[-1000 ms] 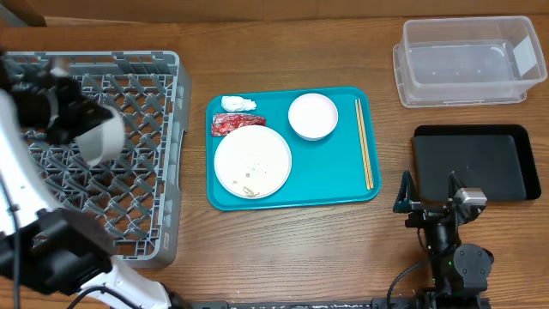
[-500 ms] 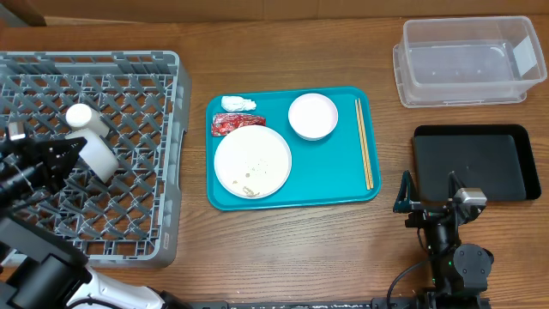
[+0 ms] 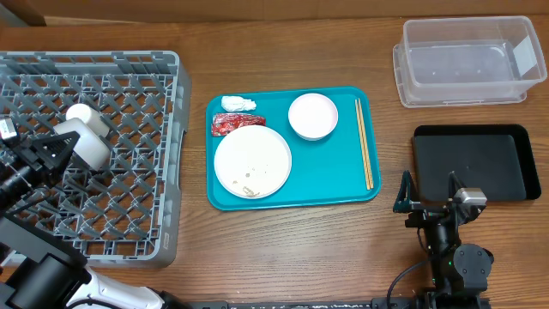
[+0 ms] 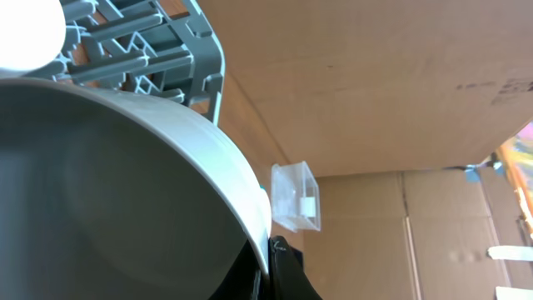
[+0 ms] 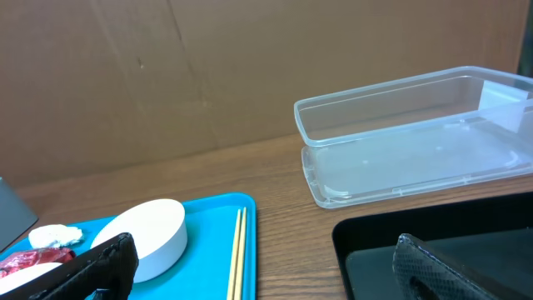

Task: Sort waste into correct bins and load items into the dishwasher
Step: 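Lower the bowl into the rack beside the cup, tilted on its side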

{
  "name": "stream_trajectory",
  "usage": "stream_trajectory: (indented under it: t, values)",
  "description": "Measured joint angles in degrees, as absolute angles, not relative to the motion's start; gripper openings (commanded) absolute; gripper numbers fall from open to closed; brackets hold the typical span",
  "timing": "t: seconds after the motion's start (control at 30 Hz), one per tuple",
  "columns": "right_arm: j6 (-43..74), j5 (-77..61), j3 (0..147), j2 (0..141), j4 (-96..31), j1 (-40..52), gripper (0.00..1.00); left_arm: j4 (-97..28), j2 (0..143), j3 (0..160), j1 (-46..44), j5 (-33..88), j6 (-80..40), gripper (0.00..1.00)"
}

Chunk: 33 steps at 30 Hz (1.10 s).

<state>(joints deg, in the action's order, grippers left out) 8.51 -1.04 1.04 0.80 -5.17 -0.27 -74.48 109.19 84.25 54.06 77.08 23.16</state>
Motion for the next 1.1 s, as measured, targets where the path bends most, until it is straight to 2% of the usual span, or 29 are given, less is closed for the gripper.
stream_trajectory:
  t: [0.43,0.73,0.8,0.9,0.93,1.0,1.1]
  values:
    - [8.5,-1.1,1.0,0.8,-5.2,-0.3,1.0,-72.6,109.2,81.0,54.1,76.4,27.7,0.04]
    - [8.5,-1.1,1.0,0.8,-5.2,-0.3,1.0,-69.3,109.2,80.9,54.5,76.3,24.5,0.04]
    - [8.5,-1.1,1.0,0.8,-5.2,-0.3,1.0,-68.4,109.1,80.9,55.0,75.9,22.4,0.06]
    - [8.5,-1.1,1.0,0.8,-5.2,-0.3,1.0,-67.4,108.7,80.9,55.9,73.7,19.7,0.15]
    - [8.5,-1.1,1.0,0.8,-5.2,-0.3,1.0,-67.2,108.6,80.9,56.1,71.7,18.5,0.15]
    - [8.5,-1.1,1.0,0.8,-5.1,-0.3,1.0,-67.3,108.5,80.9,56.3,69.7,16.4,0.07]
    - [8.5,-1.1,1.0,0.8,-5.1,-0.3,1.0,-66.3,107.4,81.0,55.9,68.6,14.3,0.07]
